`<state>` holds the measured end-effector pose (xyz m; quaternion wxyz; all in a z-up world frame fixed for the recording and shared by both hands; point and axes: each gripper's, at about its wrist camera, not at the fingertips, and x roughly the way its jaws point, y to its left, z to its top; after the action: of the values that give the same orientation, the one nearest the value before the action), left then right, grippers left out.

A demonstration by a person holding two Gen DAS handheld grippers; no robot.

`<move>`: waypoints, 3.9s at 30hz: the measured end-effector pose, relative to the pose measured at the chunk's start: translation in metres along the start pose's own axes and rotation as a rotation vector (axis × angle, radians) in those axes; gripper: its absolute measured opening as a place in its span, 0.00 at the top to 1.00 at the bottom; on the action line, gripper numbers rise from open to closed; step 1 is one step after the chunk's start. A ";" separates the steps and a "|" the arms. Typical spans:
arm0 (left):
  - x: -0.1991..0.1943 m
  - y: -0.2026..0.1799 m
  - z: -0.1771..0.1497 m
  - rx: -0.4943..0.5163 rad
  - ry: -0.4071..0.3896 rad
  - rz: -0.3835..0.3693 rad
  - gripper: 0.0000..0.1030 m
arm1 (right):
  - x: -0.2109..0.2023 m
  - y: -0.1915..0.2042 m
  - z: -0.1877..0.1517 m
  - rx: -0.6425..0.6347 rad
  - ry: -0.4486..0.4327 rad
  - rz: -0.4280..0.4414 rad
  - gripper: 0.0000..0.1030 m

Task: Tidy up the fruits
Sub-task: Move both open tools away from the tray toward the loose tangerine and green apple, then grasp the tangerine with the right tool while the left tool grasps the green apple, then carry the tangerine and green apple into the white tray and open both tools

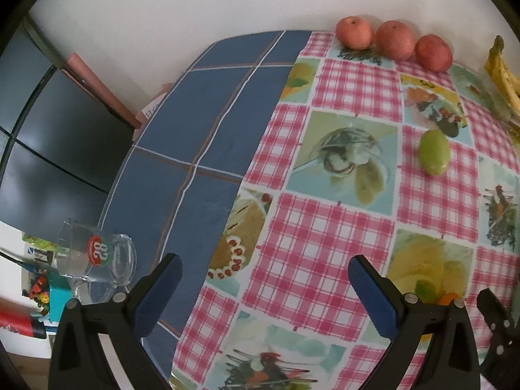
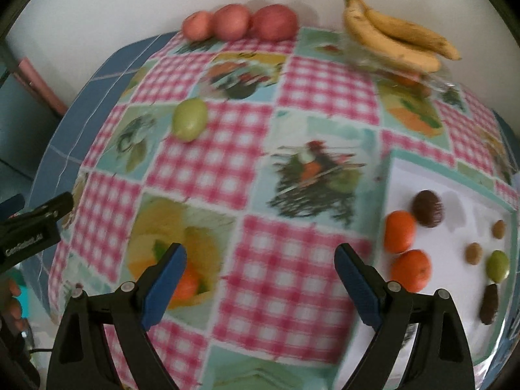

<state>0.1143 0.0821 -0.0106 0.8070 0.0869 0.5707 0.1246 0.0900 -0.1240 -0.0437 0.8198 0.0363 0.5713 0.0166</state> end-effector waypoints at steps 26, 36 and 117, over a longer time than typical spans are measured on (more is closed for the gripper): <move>0.021 -0.015 -0.001 0.050 0.046 -0.020 0.00 | 0.054 0.062 -0.033 -0.191 0.133 -0.049 0.10; 0.020 -0.015 0.000 0.053 0.040 -0.025 0.00 | 0.054 0.067 -0.032 -0.212 0.106 -0.043 0.10; 0.032 -0.128 0.076 -0.112 -0.065 -0.450 0.59 | -0.014 -0.061 0.023 0.073 -0.111 -0.033 0.64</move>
<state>0.2094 -0.0304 -0.0504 0.8360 -0.0832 0.5416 -0.0297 0.1061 -0.1866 -0.0271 0.8486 0.0578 0.5256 -0.0197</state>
